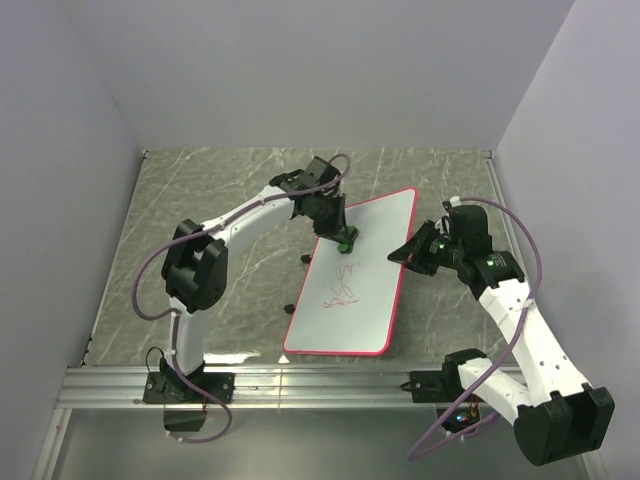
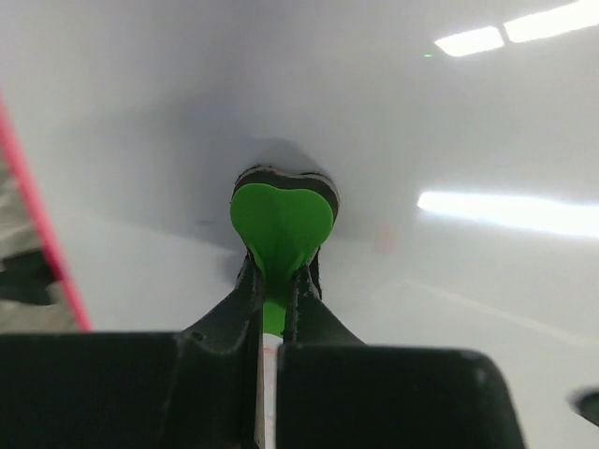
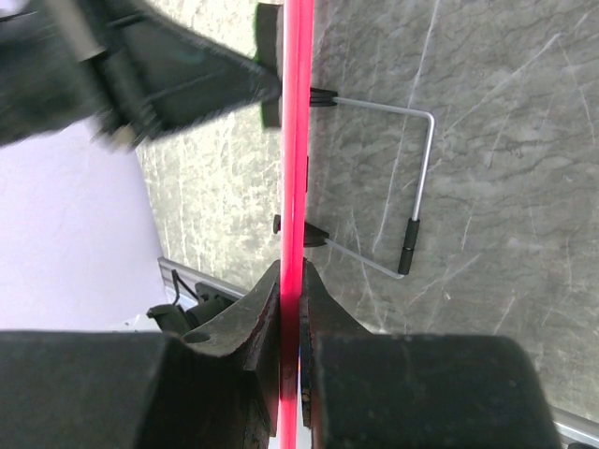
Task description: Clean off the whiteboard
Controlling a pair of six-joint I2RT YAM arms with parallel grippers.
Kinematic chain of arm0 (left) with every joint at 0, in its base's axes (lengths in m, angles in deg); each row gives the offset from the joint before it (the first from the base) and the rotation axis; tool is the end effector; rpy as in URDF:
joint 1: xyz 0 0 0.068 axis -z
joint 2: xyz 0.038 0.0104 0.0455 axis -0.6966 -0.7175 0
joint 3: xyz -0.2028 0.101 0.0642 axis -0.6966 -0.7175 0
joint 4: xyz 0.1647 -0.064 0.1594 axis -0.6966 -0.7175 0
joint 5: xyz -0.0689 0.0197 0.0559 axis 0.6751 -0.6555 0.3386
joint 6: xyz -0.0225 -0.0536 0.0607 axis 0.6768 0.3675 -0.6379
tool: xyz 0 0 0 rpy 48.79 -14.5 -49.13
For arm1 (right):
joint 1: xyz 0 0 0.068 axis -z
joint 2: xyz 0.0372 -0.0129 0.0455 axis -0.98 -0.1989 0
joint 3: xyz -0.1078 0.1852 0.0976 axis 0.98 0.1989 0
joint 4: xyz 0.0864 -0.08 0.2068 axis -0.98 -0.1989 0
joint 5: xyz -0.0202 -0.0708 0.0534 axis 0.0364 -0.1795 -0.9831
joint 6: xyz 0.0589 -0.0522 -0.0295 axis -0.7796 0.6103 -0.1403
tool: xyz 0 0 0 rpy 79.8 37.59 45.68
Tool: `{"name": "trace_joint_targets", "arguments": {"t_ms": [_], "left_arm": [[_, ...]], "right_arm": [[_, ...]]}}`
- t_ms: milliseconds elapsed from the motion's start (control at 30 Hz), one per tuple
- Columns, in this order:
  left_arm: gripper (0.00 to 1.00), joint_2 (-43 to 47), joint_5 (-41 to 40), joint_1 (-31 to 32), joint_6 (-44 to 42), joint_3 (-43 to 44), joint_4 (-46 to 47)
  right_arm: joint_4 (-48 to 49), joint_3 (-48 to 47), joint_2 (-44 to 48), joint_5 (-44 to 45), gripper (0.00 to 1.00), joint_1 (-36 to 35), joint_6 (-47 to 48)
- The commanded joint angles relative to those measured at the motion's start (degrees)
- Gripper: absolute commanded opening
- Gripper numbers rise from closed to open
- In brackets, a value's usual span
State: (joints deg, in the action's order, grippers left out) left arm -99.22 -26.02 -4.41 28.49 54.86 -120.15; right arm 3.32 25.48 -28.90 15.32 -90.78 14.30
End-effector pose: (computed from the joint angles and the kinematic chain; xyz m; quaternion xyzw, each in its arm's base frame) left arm 0.3122 -0.2942 0.2000 0.0898 0.9339 -0.3214 0.1281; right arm 0.2090 0.0768 0.2482 0.1604 0.8771 0.3650 0.2676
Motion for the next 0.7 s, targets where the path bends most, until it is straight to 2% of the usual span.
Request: {"name": "trace_joint_targets", "arguments": {"t_ms": [0, 167, 267, 533, 667], "left_arm": [[0.0, -3.9, -3.3, -1.4, -2.7, -5.5, -2.1], [0.0, -5.7, -4.7, -1.4, -4.6, -5.7, -3.0], [0.0, -4.8, -5.4, 0.3, -5.5, -2.7, -4.4], [0.0, -7.9, -2.1, 9.0, -9.8, 18.9, -12.5], [0.0, -6.8, 1.0, 9.7, -7.8, 18.8, -10.5]], "right_arm": [[6.8, -1.1, 2.7, -0.2, 0.0, -0.8, 2.8], [6.6, -0.7, 3.3, -0.1, 0.0, -0.9, 2.7], [6.8, -0.3, 3.5, 0.0, 0.0, -0.9, 2.5], [7.8, 0.9, 3.3, -0.2, 0.0, -1.3, 2.0], [7.8, 0.6, 2.7, -0.2, 0.0, -1.4, 2.2]]}}
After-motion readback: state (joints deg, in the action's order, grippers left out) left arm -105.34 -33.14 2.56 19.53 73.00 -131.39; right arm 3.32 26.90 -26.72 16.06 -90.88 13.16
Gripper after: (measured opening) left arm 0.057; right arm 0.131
